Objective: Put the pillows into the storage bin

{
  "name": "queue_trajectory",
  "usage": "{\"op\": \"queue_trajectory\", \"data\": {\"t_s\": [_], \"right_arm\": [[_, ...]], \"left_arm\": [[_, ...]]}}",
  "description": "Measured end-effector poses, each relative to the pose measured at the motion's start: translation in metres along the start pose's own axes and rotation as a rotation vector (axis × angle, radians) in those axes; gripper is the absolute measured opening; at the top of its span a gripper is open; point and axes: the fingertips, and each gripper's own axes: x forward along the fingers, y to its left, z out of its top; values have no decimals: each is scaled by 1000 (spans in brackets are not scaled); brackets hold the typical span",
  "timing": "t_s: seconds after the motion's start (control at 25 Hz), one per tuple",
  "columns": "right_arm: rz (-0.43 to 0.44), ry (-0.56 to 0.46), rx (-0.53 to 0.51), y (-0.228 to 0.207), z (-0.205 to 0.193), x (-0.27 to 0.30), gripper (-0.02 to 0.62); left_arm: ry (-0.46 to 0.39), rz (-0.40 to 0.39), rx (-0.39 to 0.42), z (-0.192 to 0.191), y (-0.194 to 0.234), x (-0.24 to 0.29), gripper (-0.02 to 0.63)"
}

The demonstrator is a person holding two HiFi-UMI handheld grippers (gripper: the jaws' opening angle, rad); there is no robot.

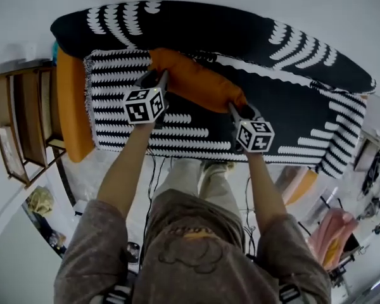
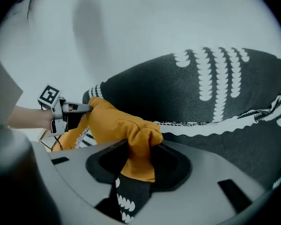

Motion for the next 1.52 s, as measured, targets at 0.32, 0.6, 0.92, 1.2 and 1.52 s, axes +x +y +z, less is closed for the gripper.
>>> {"op": "queue_trajectory", "data": {"t_s": [0.32,0.6,0.92,1.2,1.52], "right_arm": [[-84,-155,57,-37,-6,-214,147],[-266,-325,153,-117,-81,-434,146],[-554,-493,330,-190,-269,-698,144],[-808,-592,588,-220,-448,-864,144],[-1013,-678,831,-272,-566,-966,144]], "left_arm": [[-37,-132,86,5,-188,-113,95],[0,-337,202,-53,-408,-162,89],[106,-613,409,-216,-673,-235,84],[243,-855,662,-368,-870,-283,80],[371,-1054,857,-486,-1038,-291,75]]}}
